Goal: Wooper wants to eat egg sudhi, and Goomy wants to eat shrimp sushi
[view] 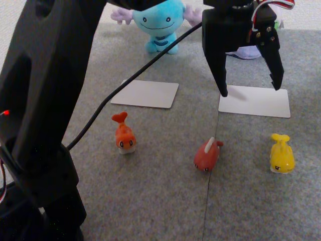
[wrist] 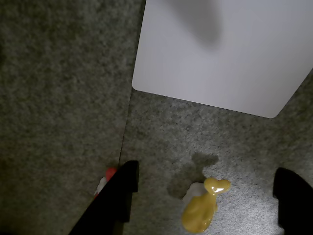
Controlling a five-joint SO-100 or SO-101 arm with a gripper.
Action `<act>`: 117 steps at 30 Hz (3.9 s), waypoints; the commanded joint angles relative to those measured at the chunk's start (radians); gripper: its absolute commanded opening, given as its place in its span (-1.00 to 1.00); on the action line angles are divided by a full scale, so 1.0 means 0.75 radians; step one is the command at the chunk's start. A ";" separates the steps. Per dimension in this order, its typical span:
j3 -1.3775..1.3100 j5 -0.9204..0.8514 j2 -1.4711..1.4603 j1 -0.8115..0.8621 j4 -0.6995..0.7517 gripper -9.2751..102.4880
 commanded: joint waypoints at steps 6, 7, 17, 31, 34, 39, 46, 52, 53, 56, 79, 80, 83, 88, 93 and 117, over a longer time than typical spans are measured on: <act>1.867 0.859 1.127 -0.421 -1.554 -0.27; 1.869 0.859 1.127 -0.421 -1.554 -0.27; 1.865 0.861 1.129 -0.411 -1.554 -0.27; 1.865 0.861 1.317 -0.401 -1.413 -0.27; 1.865 0.861 1.411 -0.411 -1.317 -0.27; 1.865 0.841 1.640 -0.319 -1.201 -0.28; 1.865 0.634 1.784 -0.059 -1.062 -0.28; 1.771 0.403 1.671 0.205 -1.047 -0.28; 1.734 0.380 1.628 0.245 -1.041 -0.28; 1.593 0.282 1.452 0.319 -0.949 -0.28; 0.749 -0.027 0.221 0.460 -0.513 -0.30; 0.749 -0.014 0.209 0.456 -0.513 -0.34; 0.749 -0.006 0.211 0.423 -0.513 -0.46; 0.749 0.002 0.213 0.389 -0.513 -0.62; 0.749 0.051 0.223 0.380 -0.497 -0.80; 0.751 0.894 0.906 -0.589 -0.065 -0.81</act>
